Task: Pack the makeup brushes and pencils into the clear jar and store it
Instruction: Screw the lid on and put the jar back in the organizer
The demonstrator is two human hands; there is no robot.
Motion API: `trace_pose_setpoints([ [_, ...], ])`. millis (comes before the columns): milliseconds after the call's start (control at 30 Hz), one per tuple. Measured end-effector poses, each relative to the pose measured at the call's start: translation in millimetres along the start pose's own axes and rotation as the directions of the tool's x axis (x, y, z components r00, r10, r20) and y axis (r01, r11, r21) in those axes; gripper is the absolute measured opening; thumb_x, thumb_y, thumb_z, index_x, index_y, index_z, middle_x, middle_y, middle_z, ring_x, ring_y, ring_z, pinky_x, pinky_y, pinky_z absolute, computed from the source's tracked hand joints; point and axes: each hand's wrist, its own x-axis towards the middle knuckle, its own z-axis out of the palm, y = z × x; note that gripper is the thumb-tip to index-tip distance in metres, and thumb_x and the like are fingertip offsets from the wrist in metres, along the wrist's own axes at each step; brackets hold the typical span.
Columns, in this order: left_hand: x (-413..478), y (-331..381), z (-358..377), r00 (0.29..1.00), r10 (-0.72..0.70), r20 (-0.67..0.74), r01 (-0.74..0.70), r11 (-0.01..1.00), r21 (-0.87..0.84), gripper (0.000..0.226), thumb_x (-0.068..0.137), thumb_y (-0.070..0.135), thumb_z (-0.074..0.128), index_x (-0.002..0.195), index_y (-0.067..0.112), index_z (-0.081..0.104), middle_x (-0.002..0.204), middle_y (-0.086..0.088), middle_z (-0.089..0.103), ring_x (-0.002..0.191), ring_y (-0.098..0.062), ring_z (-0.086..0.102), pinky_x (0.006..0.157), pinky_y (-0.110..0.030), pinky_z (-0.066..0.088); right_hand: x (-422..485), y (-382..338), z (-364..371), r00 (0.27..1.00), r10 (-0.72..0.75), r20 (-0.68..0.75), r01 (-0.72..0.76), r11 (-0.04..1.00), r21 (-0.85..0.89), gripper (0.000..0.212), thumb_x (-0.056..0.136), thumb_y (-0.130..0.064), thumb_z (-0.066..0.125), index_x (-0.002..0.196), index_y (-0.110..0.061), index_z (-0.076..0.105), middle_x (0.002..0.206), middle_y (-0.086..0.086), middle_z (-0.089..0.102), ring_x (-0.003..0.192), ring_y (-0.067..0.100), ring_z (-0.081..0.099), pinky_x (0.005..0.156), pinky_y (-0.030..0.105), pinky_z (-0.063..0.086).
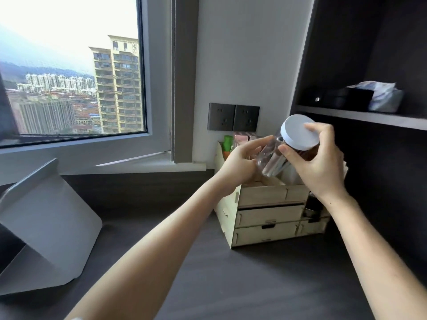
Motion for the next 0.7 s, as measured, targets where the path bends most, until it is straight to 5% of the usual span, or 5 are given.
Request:
trace_pose_setpoints([
  [100, 8.3, -15.6, 0.8, 0.998, -0.065, 0.003, 0.065, 0.997, 0.04, 0.064, 0.081, -0.018, 0.044, 0.133, 0.019, 0.051, 0.123, -0.001, 0.059, 0.108, -0.005, 0.057, 0.087, -0.027, 0.053, -7.7, 15.1, 8.0, 0.999, 0.029, 0.043, -0.029, 1.0, -0.01, 0.06, 0.073, -0.033, 0.074, 0.117, -0.001, 0.048, 0.117, 0.014, 0.058, 0.103, 0.007, 0.047, 0.079, 0.01, 0.031],
  [200, 11.8, -23.4, 3.7, 0.994, -0.106, 0.026, 0.105, 0.993, 0.046, 0.07, 0.079, -0.023, 0.037, 0.136, 0.016, 0.046, 0.123, 0.002, 0.058, 0.108, -0.005, 0.056, 0.081, -0.02, 0.053, -9.2, 23.9, 13.9, 0.996, 0.049, 0.073, -0.046, 0.998, -0.032, 0.06, 0.073, -0.035, 0.075, 0.115, -0.002, 0.048, 0.116, 0.014, 0.059, 0.107, 0.025, 0.054, 0.079, 0.013, 0.032],
  [300, 18.5, -25.1, 8.5, 0.991, -0.129, 0.036, 0.127, 0.991, 0.049, 0.073, 0.079, -0.023, 0.032, 0.141, 0.013, 0.039, 0.137, -0.004, 0.051, 0.124, -0.015, 0.049, 0.095, -0.031, 0.049, 4.4, 25.8, 18.2, 0.993, 0.059, 0.1, -0.049, 0.994, -0.099, 0.056, 0.074, -0.035, 0.074, 0.113, -0.003, 0.05, 0.116, 0.013, 0.061, 0.106, 0.028, 0.056, 0.076, 0.017, 0.034],
  [433, 30.5, -30.4, 13.4, 0.979, -0.205, -0.012, 0.205, 0.971, 0.12, 0.063, 0.077, -0.013, 0.034, 0.133, 0.015, 0.049, 0.122, -0.007, 0.059, 0.101, -0.023, 0.057, 0.085, -0.04, 0.049, 23.9, 29.5, 30.2, 0.969, 0.098, 0.225, -0.062, 0.985, -0.16, 0.056, 0.073, -0.042, 0.073, 0.109, -0.005, 0.052, 0.112, 0.012, 0.065, 0.101, 0.034, 0.059, 0.076, 0.035, 0.043],
  [700, 37.9, -38.6, 20.9, 0.955, -0.257, -0.151, 0.289, 0.923, 0.254, 0.057, 0.077, -0.009, 0.035, 0.128, 0.008, 0.053, 0.116, -0.014, 0.062, 0.108, -0.03, 0.058, 0.092, -0.043, 0.051, 25.7, 43.6, 53.4, 0.953, 0.168, 0.252, -0.115, 0.97, -0.213, 0.051, 0.071, -0.045, 0.073, 0.1, -0.007, 0.057, 0.102, 0.014, 0.07, 0.09, 0.033, 0.062, 0.069, 0.031, 0.04],
])
